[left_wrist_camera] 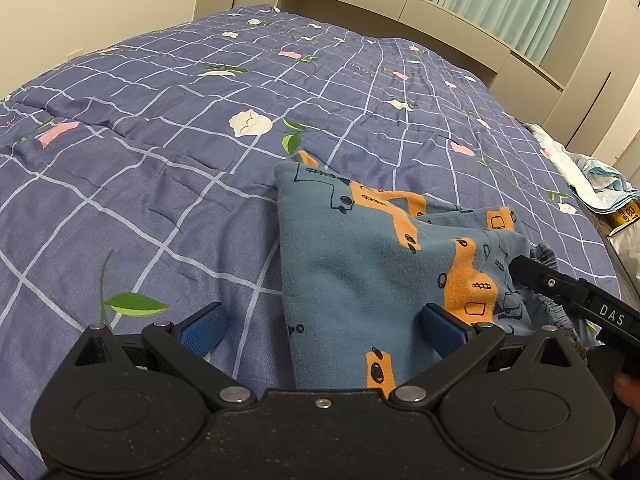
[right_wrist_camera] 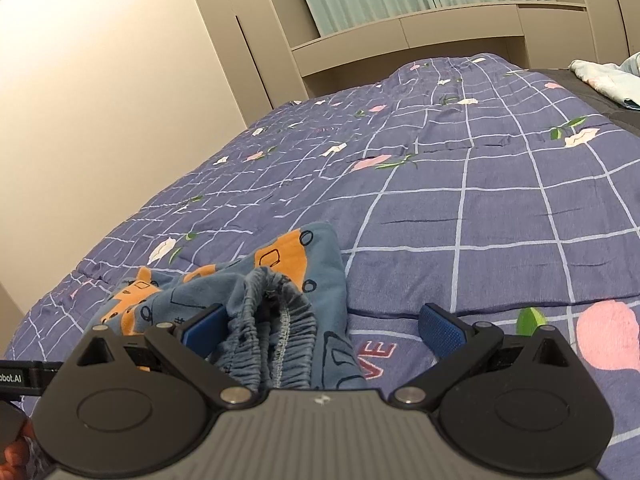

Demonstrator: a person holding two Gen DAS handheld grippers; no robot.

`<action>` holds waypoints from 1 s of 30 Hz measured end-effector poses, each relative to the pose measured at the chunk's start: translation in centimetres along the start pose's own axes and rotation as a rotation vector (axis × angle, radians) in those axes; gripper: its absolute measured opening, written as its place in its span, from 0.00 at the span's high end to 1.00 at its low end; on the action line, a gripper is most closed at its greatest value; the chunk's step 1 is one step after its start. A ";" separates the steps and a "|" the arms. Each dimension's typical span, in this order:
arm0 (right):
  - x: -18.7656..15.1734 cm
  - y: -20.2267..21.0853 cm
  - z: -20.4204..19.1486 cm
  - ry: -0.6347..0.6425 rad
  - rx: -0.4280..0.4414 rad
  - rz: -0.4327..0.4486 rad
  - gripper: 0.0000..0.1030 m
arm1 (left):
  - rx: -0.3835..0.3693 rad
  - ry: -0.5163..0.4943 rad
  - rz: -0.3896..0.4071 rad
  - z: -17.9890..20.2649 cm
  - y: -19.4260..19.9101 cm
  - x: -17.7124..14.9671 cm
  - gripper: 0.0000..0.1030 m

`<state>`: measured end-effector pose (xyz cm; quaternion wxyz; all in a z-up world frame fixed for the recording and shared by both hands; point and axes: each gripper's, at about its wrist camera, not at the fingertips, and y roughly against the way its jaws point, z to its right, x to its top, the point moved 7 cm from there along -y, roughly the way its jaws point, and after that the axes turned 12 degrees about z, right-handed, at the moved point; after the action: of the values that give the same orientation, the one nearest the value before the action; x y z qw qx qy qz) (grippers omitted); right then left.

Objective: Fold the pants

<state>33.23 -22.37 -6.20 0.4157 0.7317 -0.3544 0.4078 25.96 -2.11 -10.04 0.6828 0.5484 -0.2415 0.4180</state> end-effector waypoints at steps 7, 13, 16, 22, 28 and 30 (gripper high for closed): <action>-0.1 0.4 -0.3 -0.018 0.053 0.014 0.18 | -0.001 0.020 -0.007 -0.4 0.4 0.0 0.00; -0.3 0.7 -0.4 -0.067 0.108 0.010 0.37 | -0.034 0.121 -0.019 -1.6 1.1 0.3 0.01; -0.3 0.8 -0.6 -0.068 0.108 0.014 0.41 | -0.046 0.142 -0.017 -1.9 1.3 0.3 0.01; -0.3 1.2 -1.3 -0.065 0.079 0.019 0.57 | -0.084 0.168 -0.026 -1.8 1.5 0.2 0.12; -0.1 1.7 -4.3 0.095 -0.065 0.010 0.63 | -0.108 0.177 -0.028 -1.6 1.8 0.2 0.29; 0.0 1.7 -5.5 0.165 -0.112 0.009 0.63 | -0.108 0.169 -0.033 -1.5 1.8 0.2 0.35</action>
<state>30.11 -18.10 -3.90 0.4819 0.6694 -0.3445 0.4483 24.41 -0.50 -9.31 0.7359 0.4777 -0.1961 0.4378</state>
